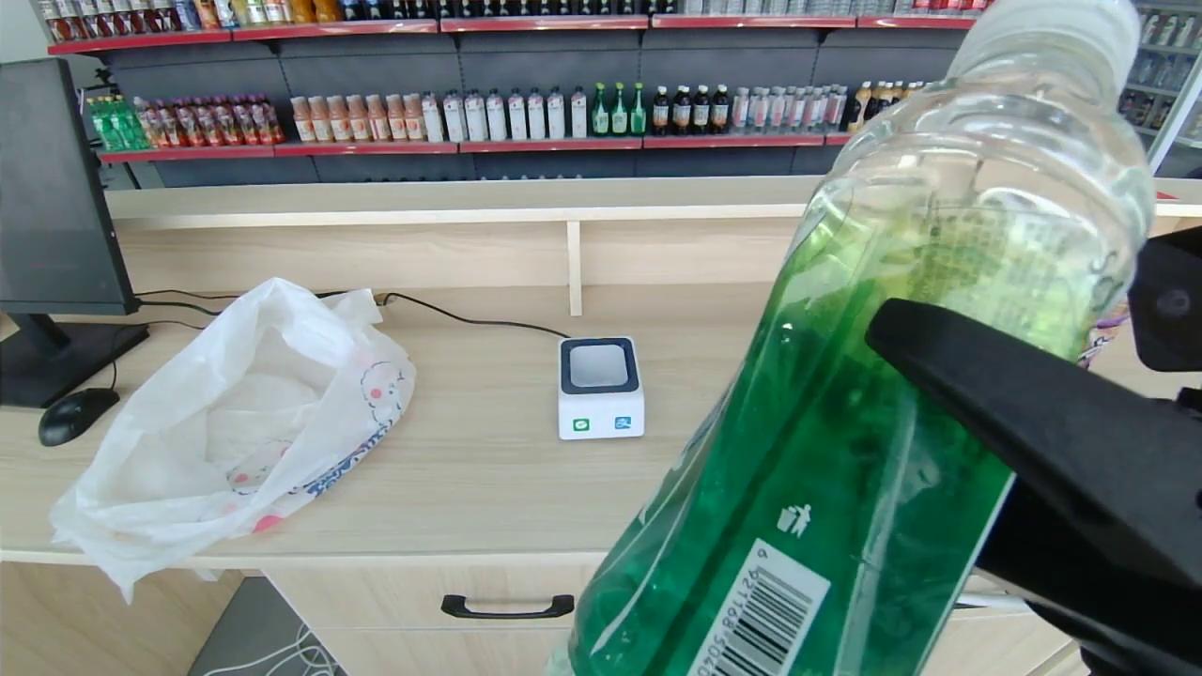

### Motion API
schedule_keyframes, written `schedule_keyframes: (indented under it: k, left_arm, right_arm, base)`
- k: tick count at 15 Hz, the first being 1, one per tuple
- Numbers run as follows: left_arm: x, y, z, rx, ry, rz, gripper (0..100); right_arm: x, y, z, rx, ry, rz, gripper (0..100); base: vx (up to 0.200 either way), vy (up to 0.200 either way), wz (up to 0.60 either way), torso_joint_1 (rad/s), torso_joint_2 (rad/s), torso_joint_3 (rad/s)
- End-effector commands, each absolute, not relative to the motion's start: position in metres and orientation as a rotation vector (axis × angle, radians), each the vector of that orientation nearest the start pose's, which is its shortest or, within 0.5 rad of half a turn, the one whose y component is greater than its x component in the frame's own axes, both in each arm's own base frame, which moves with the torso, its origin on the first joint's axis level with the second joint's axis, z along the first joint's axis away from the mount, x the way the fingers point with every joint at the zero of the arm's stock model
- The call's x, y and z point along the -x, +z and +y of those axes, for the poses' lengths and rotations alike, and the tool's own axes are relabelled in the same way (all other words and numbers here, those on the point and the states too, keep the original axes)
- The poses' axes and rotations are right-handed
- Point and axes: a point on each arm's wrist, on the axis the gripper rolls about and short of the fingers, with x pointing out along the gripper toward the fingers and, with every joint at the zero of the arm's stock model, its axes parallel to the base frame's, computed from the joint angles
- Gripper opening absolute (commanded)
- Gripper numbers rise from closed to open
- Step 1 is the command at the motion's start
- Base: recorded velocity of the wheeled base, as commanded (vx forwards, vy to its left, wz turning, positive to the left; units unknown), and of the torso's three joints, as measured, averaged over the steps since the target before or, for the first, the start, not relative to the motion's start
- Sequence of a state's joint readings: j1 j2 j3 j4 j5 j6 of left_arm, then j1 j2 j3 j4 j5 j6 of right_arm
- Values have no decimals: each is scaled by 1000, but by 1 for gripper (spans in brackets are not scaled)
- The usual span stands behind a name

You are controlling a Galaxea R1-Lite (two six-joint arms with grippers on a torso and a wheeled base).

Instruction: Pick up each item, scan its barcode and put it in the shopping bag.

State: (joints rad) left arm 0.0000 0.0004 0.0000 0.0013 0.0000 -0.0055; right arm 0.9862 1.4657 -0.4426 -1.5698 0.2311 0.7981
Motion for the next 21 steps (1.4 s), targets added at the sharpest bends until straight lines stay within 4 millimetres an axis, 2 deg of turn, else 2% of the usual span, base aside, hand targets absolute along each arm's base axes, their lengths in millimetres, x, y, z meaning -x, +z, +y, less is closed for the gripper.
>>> schedule_keyframes:
  k: [1,4,6,7,9,11,16,21]
  left_arm:
    - [23,75,0,6,0,2,100]
    - [23,75,0,6,0,2,100]
    - [23,75,0,6,0,2,100]
    - [23,75,0,6,0,2,100]
    - [23,75,0,6,0,2,100]
    - [23,75,0,6,0,2,100]
    - [23,75,0,6,0,2,100]
    - [23,75,0,6,0,2,100]
  right_arm:
    - [-117,237,183,-831,1333,-61,0]
    - [-123,224,191,-698,1293,-97,0]
    - [-136,221,190,-639,1236,-134,0]
    - [-155,219,192,-555,1167,-192,0]
    - [-181,212,189,-435,1043,-253,0]
    - [-206,197,183,-323,894,-260,0]
    - [-225,184,183,-226,713,-269,0]
    - [-256,190,208,-183,698,-360,0]
  base:
    - [0,0,0,0,0,0]
    - [0,0,0,0,0,0]
    - [0,0,0,0,0,0]
    - [0,0,0,0,0,0]
    - [0,0,0,0,0,0]
    - [0,0,0,0,0,0]
    - [0,0,0,0,0,0]
    - [0,0,0,0,0,0]
